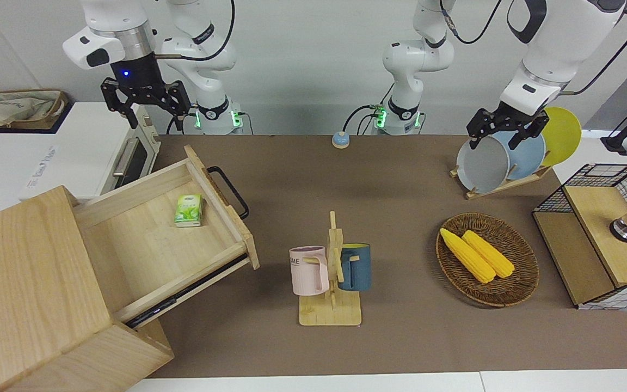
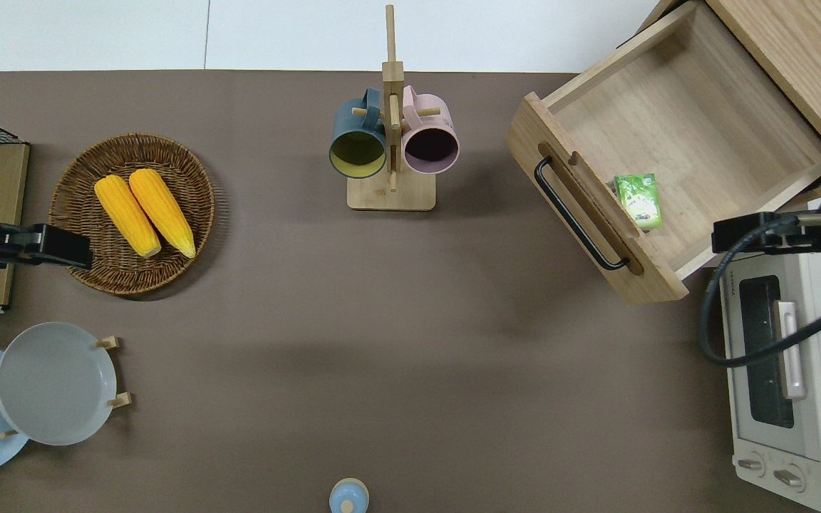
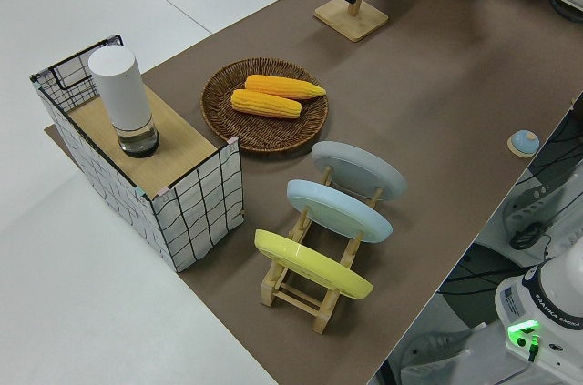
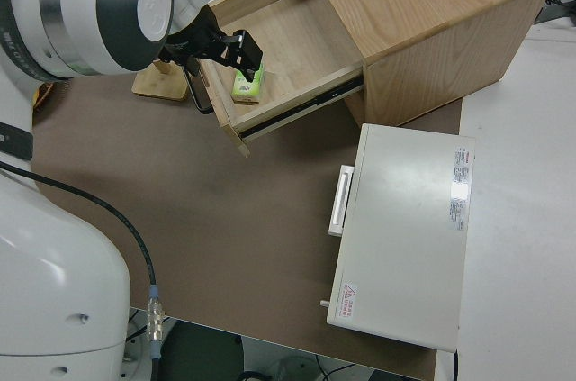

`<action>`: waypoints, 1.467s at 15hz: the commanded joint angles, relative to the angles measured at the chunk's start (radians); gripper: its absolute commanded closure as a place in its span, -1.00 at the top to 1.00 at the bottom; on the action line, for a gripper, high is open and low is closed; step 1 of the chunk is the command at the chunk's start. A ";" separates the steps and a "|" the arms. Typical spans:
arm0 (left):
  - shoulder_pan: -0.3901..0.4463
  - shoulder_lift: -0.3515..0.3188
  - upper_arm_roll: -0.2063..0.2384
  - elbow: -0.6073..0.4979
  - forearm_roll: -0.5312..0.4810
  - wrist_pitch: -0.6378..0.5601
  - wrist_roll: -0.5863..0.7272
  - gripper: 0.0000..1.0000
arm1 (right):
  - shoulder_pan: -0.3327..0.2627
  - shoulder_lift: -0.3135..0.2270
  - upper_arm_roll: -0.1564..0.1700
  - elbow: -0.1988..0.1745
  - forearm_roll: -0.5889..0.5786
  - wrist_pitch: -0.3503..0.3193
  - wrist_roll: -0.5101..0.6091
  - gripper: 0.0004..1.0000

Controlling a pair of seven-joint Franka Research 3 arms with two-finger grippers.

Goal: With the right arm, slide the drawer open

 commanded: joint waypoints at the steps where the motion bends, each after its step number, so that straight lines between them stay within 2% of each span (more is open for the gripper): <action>1: -0.007 -0.004 0.000 0.009 0.018 -0.018 -0.010 0.99 | -0.057 0.008 0.016 -0.028 0.042 0.041 -0.107 0.98; 5: -0.007 -0.004 0.000 0.010 0.018 -0.018 -0.010 0.99 | -0.080 0.014 0.016 -0.069 0.057 0.098 -0.154 0.98; 13: -0.007 -0.004 0.000 0.009 0.018 -0.018 -0.010 0.99 | -0.099 0.059 0.014 -0.065 0.104 0.098 -0.138 0.98; 17: -0.007 -0.004 0.000 0.009 0.018 -0.018 -0.010 0.99 | -0.080 0.059 0.013 -0.060 -0.023 0.097 -0.132 0.98; 20: -0.007 -0.004 0.000 0.009 0.018 -0.018 -0.010 0.99 | -0.083 0.060 0.014 -0.060 -0.030 0.098 -0.073 0.98; 22: -0.007 -0.004 0.000 0.010 0.018 -0.018 -0.010 0.99 | -0.087 0.060 0.016 -0.057 -0.028 0.097 -0.075 0.98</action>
